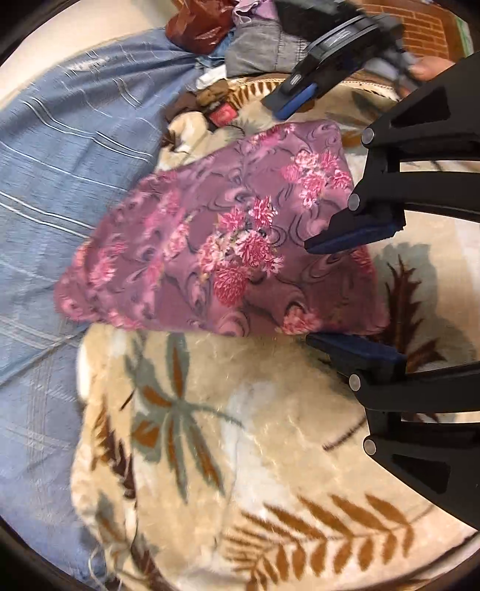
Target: Fold small clothes
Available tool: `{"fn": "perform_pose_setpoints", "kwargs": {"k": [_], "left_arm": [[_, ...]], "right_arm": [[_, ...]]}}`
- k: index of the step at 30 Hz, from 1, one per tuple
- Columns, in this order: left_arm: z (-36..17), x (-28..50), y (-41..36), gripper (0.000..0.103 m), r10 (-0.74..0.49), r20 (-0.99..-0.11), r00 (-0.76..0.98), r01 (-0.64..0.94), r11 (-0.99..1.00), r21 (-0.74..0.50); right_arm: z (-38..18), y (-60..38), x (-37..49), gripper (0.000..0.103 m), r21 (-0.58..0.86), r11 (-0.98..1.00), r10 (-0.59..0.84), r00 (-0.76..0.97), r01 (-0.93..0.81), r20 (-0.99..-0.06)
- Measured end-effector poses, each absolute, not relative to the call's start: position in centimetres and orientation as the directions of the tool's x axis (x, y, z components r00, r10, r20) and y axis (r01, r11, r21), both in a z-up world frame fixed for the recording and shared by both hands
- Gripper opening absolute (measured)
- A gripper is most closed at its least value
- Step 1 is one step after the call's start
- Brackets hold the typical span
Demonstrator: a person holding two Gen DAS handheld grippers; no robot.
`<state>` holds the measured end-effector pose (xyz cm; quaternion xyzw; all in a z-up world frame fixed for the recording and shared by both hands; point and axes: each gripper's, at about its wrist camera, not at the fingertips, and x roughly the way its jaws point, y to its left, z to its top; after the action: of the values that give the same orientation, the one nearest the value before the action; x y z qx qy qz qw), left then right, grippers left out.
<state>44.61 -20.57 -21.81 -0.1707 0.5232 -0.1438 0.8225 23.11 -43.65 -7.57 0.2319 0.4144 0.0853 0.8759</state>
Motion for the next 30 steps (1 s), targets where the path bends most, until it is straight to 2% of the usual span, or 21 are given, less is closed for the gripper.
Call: {"fn": "perform_pose_setpoints", "kwargs": {"k": [2,4,5,7,8,9,23,27,30], "left_arm": [[-22.2,43.5,-20.2,0.042,-0.412,-0.808,0.422,0.036,0.898,-0.439],[-23.6,43.3,-20.8,0.042,-0.381,-0.846,0.373,0.011,0.914,-0.406],[-24.1,43.4,-21.1,0.042,-0.369,-0.855,0.365,0.008,0.920,-0.393],[-23.9,42.9,-21.7,0.042,-0.332,-0.853,0.403,0.027,0.936,-0.351],[-23.9,42.8,-22.0,0.042,-0.318,-0.859,0.402,0.029,0.942,-0.335],[-23.8,42.5,-22.3,0.042,-0.308,-0.862,0.402,0.032,0.946,-0.322],[-22.9,42.5,-22.5,0.042,-0.307,-0.872,0.381,0.035,0.948,-0.318],[-22.2,42.7,-22.1,0.039,-0.345,-0.871,0.350,0.057,0.936,-0.348],[-19.7,43.8,-20.3,0.039,-0.425,-0.812,0.400,0.081,0.899,-0.431]], "right_arm": [[-6.8,-42.9,20.7,0.043,0.499,0.867,0.367,0.684,-0.005,-0.630],[-7.2,-41.6,20.3,0.043,0.499,0.866,0.376,0.680,-0.017,-0.629],[-8.6,-41.1,20.6,0.042,0.496,0.868,0.370,0.654,0.009,-0.660],[-11.0,-41.0,21.0,0.031,0.475,0.877,0.339,0.613,0.067,-0.713],[-11.5,-41.3,20.5,0.029,0.478,0.876,0.336,0.638,0.059,-0.693],[-11.2,-41.4,20.6,0.032,0.481,0.875,0.337,0.641,0.056,-0.689],[-11.2,-42.0,20.0,0.036,0.536,0.843,0.375,0.661,0.049,-0.650],[-10.8,-41.7,20.1,0.046,0.541,0.839,0.382,0.653,0.051,-0.654],[-9.5,-41.9,20.5,0.053,0.574,0.817,0.406,0.649,0.058,-0.643]]}}
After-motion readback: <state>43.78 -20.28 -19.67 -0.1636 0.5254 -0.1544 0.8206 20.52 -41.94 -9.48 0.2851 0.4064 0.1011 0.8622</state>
